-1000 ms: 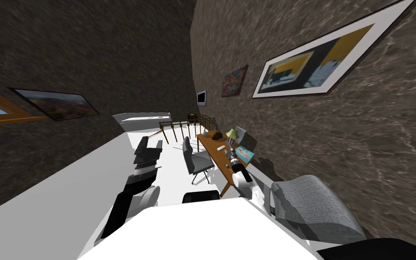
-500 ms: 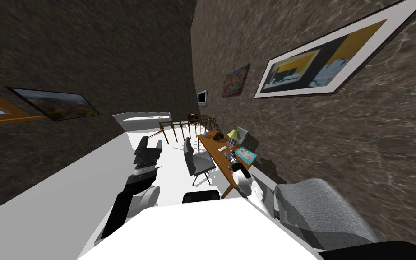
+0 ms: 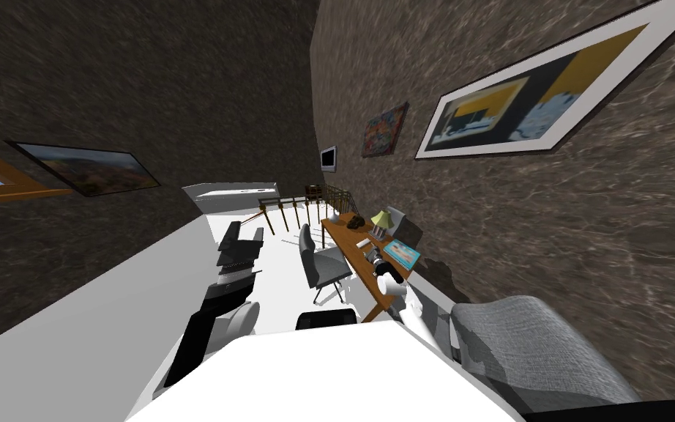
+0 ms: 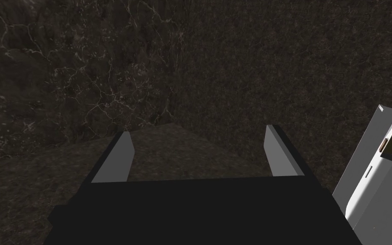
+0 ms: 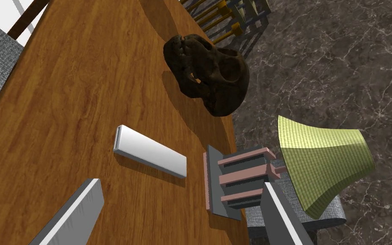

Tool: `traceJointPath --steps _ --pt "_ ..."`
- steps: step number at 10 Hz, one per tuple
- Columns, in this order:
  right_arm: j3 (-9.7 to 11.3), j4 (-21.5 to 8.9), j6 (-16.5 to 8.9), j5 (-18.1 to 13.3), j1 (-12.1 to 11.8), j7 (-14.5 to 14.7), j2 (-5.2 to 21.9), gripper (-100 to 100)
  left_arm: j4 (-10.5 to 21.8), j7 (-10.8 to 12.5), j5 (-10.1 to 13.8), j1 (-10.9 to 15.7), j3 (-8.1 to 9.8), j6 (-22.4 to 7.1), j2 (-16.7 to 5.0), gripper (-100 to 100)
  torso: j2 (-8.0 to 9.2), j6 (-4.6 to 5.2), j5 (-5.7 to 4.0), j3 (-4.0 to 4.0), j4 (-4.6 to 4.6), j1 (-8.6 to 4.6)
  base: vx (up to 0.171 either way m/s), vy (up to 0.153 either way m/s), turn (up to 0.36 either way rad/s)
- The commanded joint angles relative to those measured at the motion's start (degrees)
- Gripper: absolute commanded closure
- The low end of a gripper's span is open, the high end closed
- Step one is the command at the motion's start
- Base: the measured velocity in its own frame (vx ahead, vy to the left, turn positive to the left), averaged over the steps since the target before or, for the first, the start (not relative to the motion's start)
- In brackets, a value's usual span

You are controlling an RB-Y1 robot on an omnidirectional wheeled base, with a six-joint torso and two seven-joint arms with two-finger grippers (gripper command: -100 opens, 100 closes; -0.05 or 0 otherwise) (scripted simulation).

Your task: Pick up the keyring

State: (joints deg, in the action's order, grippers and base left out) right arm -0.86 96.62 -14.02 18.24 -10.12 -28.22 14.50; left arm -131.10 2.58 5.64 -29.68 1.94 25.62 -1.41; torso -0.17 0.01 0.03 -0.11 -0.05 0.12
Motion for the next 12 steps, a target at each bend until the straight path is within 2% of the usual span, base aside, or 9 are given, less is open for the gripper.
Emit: traceJointPath --steps 1,2,3,4,5,6,7,8,12 --pt "-0.4 -0.8 -2.9 0.8 0.8 -1.3 0.5 -100 0.0 0.0 0.0 0.0 0.00 0.0 0.0 0 0.00 0.00 0.00 0.00 0.00 0.00 0.037 0.029 -0.001" --pt "-0.9 -3.4 -4.4 2.2 2.1 -3.1 1.0 -100 0.0 0.0 0.0 0.0 0.00 0.0 0.0 0 0.03 0.00 0.00 0.02 0.01 -0.03 0.035 0.029 0.000" --pt "-0.9 -3.4 -5.8 2.2 2.1 -3.1 1.0 -100 0.0 0.0 0.0 0.0 0.00 0.0 0.0 0 0.03 0.00 0.00 0.01 0.01 -0.04 0.030 0.022 0.002" --pt "-1.4 -6.0 -7.5 3.5 3.5 -4.8 1.5 -100 0.0 0.0 0.0 0.0 0.00 0.0 0.0 0 0.07 0.01 -0.01 0.04 0.01 -0.05 0.027 0.022 -0.005" --pt "-1.4 -6.0 -8.6 3.5 3.5 -4.8 1.5 -100 0.0 0.0 0.0 0.0 0.00 0.0 0.0 0 0.06 -0.01 -0.01 0.03 0.01 -0.05 0.028 0.016 0.002" --pt "-2.0 -8.6 -10.5 4.9 4.8 -6.5 2.0 -100 0.0 0.0 0.0 0.0 0.00 0.0 0.0 0 0.08 0.01 -0.01 0.04 0.02 -0.08 0.035 0.015 -0.002" --pt "-2.0 -8.6 -11.3 4.9 4.8 -6.5 2.0 -100 0.0 0.0 0.0 0.0 0.00 0.0 0.0 0 0.06 0.01 -0.02 0.04 0.01 -0.09 0.028 0.013 -0.005" --pt "-2.5 -11.2 -13.1 6.2 6.1 -8.0 2.6 -100 0.0 0.0 0.0 0.0 0.00 0.0 0.0 0 0.08 0.00 -0.01 0.04 0.02 -0.10 0.026 0.014 -0.003" --pt "-3.6 -15.9 -19.0 8.7 8.6 -10.6 3.6 -100 0.0 0.0 0.0 0.0 0.00 0.0 0.0 0 0.12 0.01 -0.02 0.06 0.02 -0.12 0.020 0.009 -0.004"
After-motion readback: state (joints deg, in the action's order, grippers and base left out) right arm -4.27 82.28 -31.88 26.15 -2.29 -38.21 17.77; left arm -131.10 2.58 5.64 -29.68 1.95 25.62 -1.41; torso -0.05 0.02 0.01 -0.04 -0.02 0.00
